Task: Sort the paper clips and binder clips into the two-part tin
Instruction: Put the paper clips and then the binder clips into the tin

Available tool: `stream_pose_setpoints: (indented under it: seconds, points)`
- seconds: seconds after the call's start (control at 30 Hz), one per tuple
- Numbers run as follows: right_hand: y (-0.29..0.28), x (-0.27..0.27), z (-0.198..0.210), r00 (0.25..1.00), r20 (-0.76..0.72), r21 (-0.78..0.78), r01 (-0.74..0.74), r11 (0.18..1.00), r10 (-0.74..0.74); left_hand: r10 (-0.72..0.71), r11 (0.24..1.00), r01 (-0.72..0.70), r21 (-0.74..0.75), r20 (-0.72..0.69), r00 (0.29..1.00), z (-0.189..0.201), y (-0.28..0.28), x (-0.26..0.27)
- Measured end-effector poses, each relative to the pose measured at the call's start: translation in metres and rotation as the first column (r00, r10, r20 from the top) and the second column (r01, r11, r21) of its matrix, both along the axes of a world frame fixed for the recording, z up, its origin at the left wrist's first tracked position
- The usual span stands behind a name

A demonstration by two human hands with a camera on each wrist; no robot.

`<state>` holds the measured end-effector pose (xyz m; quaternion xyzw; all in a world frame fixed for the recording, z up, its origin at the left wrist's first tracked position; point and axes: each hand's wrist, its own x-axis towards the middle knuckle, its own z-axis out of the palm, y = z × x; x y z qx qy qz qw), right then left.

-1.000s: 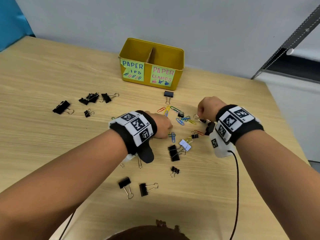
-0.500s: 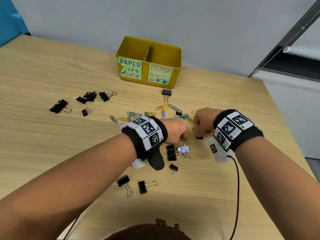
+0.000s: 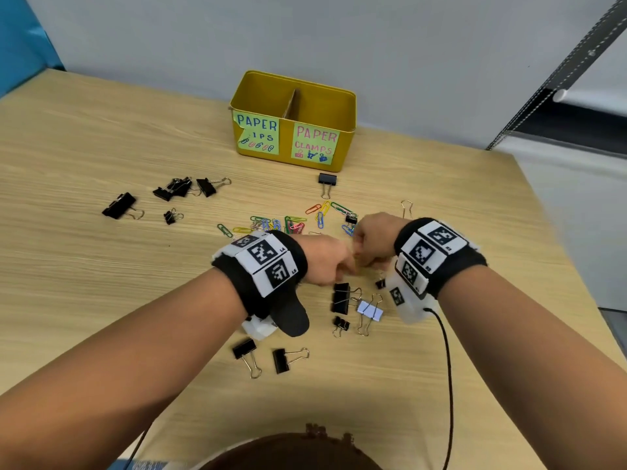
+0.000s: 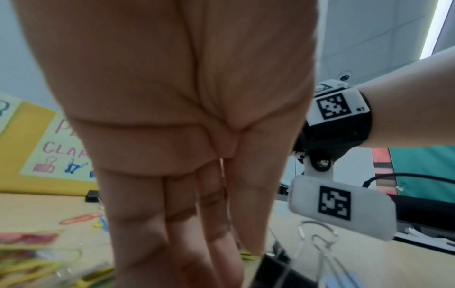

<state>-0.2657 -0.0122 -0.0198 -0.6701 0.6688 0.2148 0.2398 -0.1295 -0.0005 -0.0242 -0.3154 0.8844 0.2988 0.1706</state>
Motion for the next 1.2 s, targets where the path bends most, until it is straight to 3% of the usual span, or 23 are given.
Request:
stream_pose_setpoints:
  seconds: [0.07, 0.13, 0.27, 0.33, 0.43, 0.53, 0.63, 0.7, 0.8, 0.87, 0.93, 1.1, 1.2]
  points:
    - [-0.002, 0.005, 0.001, 0.984, 0.158, 0.003, 0.079, 0.997, -0.078, 0.008, 0.993, -0.008, 0.119, -0.002, 1.0, 0.0, 0.003, 0.003]
    - [-0.004, 0.003, 0.005, 0.981, 0.179, -0.016, 0.081, 0.997, -0.077, 0.105, 0.982, -0.098, 0.163, -0.037, 0.994, 0.003, -0.001, 0.01]
    - [-0.002, 0.0, 0.005, 0.998, 0.07, 0.068, 0.0, 0.998, -0.005, 0.217, 0.971, -0.22, -0.09, -0.049, 0.975, 0.004, -0.015, 0.026]
    - [-0.002, 0.005, -0.004, 0.987, 0.156, 0.079, 0.026, 0.997, -0.038, 0.193, 0.972, -0.192, -0.133, -0.003, 0.981, 0.003, -0.014, 0.025]
    - [-0.005, 0.009, -0.006, 0.914, 0.367, 0.086, 0.151, 0.985, -0.173, 0.155, 0.975, -0.145, -0.17, 0.047, 0.987, 0.002, -0.01, 0.018]
    - [-0.012, -0.002, 0.001, 0.909, 0.353, 0.093, 0.201, 0.975, -0.221, 0.081, 0.982, -0.065, -0.175, 0.083, 0.993, -0.001, -0.007, 0.018]
    - [-0.013, -0.009, -0.001, 0.935, 0.271, 0.183, 0.182, 0.966, -0.228, -0.086, 0.99, 0.109, -0.085, 0.234, 0.968, -0.002, -0.004, 0.019]
    - [-0.014, -0.009, -0.003, 0.907, 0.322, 0.235, 0.203, 0.951, -0.273, -0.138, 0.986, 0.161, -0.051, 0.313, 0.94, -0.005, -0.003, 0.017]
    - [-0.025, -0.017, 0.006, 0.839, 0.422, 0.078, 0.343, 0.936, -0.343, -0.114, 0.986, 0.152, -0.067, 0.392, 0.913, -0.009, -0.007, 0.024]
    - [-0.035, -0.027, 0.013, 0.862, 0.4, -0.14, 0.392, 0.909, -0.31, -0.059, 0.989, 0.11, -0.098, 0.422, 0.905, -0.009, -0.011, 0.033]
    - [-0.04, -0.03, 0.015, 0.894, 0.347, -0.258, 0.382, 0.887, -0.284, -0.011, 0.989, 0.07, -0.127, 0.415, 0.91, -0.003, -0.015, 0.036]
    - [-0.041, -0.004, -0.001, 0.978, 0.151, -0.242, 0.178, 0.954, -0.144, -0.011, 0.986, 0.054, -0.156, 0.266, 0.964, 0.002, -0.011, 0.011]
    - [-0.042, 0.004, -0.004, 0.993, 0.067, -0.288, 0.113, 0.951, -0.097, 0.024, 0.983, 0.024, -0.182, 0.256, 0.966, -0.006, -0.012, -0.004]
